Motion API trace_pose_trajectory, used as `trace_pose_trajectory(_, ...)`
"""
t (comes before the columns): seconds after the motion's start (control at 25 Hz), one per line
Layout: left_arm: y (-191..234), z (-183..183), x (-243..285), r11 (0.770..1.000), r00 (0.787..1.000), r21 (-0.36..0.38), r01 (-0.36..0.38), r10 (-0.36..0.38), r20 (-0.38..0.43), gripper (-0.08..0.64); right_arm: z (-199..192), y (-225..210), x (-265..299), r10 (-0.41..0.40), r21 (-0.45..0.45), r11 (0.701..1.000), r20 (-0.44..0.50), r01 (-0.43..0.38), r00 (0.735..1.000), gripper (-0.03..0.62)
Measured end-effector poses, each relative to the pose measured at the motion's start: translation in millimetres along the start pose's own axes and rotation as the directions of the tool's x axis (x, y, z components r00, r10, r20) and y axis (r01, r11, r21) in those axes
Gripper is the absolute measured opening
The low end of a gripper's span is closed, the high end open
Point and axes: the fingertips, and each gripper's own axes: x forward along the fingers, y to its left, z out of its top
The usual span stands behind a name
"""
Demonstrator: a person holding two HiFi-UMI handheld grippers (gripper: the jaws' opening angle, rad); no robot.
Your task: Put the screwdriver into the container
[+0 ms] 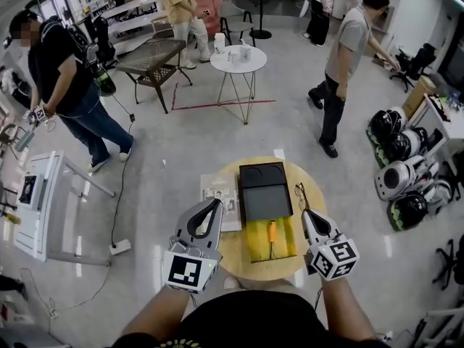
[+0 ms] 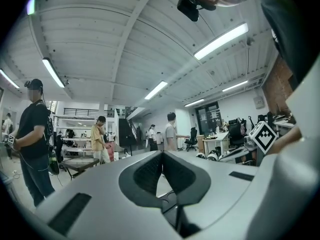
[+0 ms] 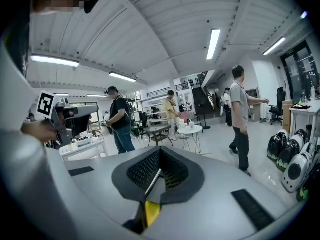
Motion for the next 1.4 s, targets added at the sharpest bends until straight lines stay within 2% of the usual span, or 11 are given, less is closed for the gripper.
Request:
trace_pose_trajectory(0.72,-10.5,2.4,-22.5,1.0,1.0,-0.004,0.021,-0.021,-0.005,0.017,67.9,35.0,-49.8,0.057,-0.103,0.994,0.146,-0.042,0.988,0.012)
trace_pose_trajectory(1.04,-18.6,-1.3,-32.0,0.999,0.999,0.008,0.042,-0.042,-0.017,0.017,60.7,41.6,-62.1,0.056,-0.075,0.996,0.144,-0.045,0.988,0.012)
trace_pose_trajectory(1.4,-20.2,1.3,-40.1,0.997,0.997,0.001,0.082,-0.082,0.009,0.017,59.3,50.4,-78.2,0.008,-0.067,0.998,0.161,0.003,0.987,0.012)
